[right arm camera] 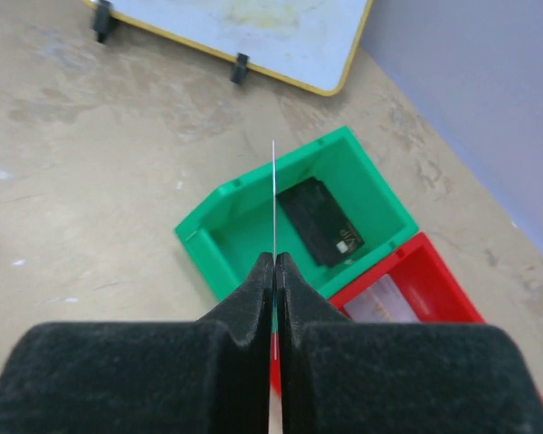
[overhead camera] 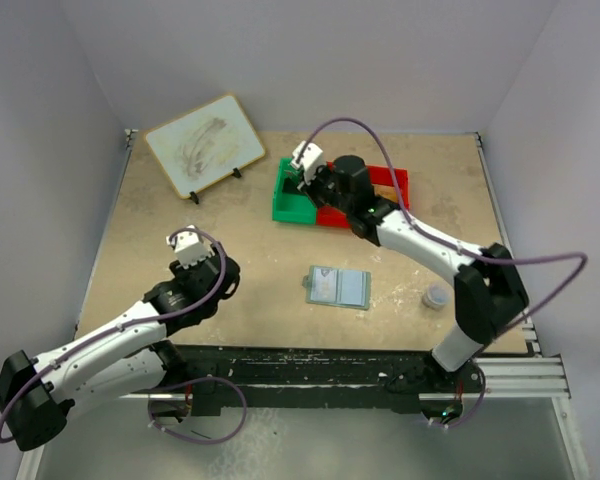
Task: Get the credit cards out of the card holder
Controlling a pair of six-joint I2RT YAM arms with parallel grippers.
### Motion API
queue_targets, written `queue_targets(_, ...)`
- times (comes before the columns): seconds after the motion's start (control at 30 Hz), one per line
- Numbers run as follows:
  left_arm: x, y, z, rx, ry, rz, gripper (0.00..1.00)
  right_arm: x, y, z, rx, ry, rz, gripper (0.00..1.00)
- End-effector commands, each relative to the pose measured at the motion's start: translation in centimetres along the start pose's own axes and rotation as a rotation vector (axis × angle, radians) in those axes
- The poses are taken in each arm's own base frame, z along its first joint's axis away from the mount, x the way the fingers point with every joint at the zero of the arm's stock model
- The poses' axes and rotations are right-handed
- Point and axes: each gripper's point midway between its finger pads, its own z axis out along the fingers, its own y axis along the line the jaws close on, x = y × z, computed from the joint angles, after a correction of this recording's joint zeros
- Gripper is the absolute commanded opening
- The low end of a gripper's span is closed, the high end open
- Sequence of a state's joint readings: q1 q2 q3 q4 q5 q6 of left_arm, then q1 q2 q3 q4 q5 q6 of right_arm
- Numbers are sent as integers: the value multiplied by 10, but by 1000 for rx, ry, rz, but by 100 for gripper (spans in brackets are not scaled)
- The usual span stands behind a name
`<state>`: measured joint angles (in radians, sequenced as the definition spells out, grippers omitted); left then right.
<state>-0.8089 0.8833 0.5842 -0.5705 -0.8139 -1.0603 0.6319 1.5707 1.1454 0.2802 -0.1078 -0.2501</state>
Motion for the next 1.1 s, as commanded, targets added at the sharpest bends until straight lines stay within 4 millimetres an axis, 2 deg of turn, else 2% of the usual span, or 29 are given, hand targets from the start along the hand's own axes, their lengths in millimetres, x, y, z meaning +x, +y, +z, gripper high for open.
queue_targets(0.0,-1,1,-3,30,-7,-59,67,14,-24,31,50,132,-157,0)
queue_targets(0.17,-8,5,-7,23,-21,-54,67,43,-31,63,66,210,-249,0)
queue_targets(0.47,-30,5,-15,16,-66,-23,69,54,-42,96,79,253,-351,0)
queue_targets(0.77,-28,8,-18,29,-58,-30,69,86,-50,114,89,364,-448,0)
queue_targets(1.07,-34,10,-22,35,-73,-36,69,98,-59,130,77,432,-575,0)
